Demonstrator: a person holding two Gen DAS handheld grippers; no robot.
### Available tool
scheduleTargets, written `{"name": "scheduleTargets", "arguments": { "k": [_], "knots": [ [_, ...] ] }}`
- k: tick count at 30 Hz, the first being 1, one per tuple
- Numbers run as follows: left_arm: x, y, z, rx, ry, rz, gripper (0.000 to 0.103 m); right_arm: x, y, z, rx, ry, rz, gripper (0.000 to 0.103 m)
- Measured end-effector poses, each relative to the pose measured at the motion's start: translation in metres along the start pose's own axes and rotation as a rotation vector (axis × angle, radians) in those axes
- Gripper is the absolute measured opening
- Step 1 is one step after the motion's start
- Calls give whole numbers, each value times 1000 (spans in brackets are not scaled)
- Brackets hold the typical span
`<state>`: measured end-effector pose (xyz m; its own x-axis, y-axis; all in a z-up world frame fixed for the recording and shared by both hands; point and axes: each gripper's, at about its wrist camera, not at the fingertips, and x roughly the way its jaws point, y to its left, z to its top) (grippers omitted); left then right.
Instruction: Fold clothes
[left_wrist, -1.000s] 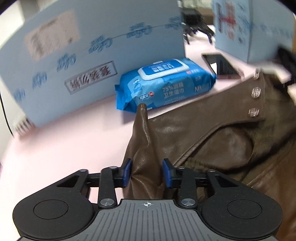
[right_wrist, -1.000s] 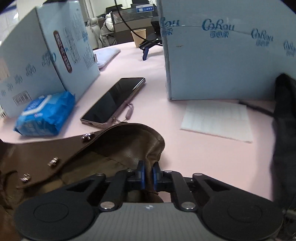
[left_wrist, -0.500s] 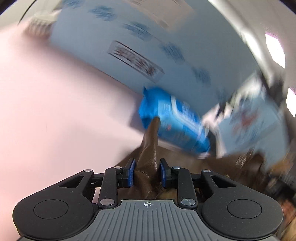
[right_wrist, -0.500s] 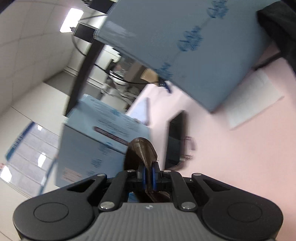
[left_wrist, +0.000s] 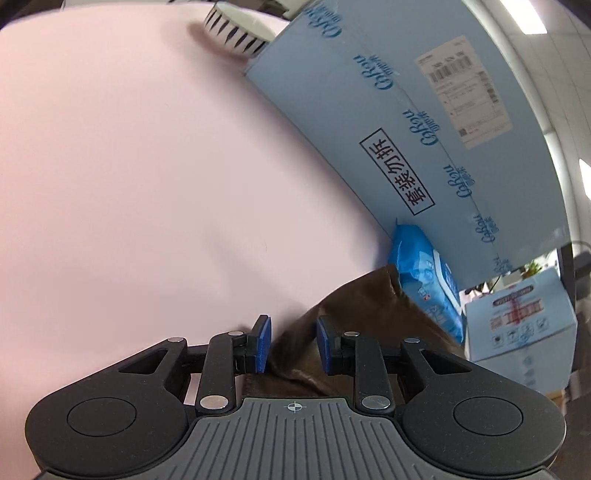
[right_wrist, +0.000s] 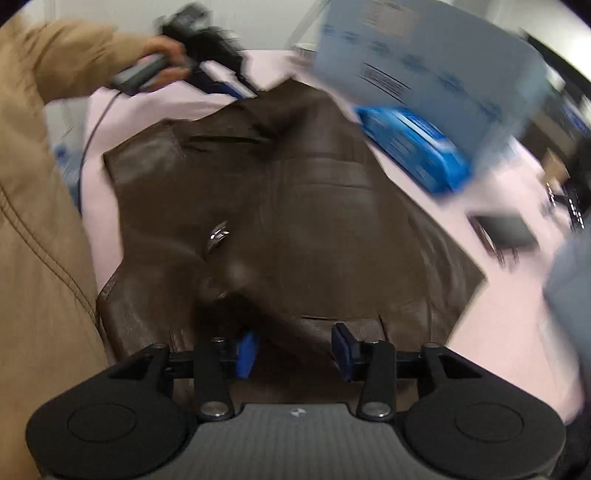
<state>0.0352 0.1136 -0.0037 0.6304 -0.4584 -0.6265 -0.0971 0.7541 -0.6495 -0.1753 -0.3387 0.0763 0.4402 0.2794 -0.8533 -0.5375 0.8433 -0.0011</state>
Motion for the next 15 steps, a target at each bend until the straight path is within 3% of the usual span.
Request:
{"name": "scheduleTargets", "arguments": {
  "k": [3,7,10,12,15],
  "knots": [
    [-17,-18,2,94,-60,-25,25,-23,-54,-12,377,-99,25,49],
    [-27,-52,3,232,-86,-66,26,-55,-100,-29,638,-250,75,51],
    [-14,-73,3,306,-53,-51,26,-64,-122,-33,697,-296,0,53],
    [1,-78,0,298,-14,-52,26,-46,-135,-24,715,-298,-91,53],
    [24,-83,-7,283,53,-58,26,-2,-153,-6,760,-266,-137,53]
  ]
}}
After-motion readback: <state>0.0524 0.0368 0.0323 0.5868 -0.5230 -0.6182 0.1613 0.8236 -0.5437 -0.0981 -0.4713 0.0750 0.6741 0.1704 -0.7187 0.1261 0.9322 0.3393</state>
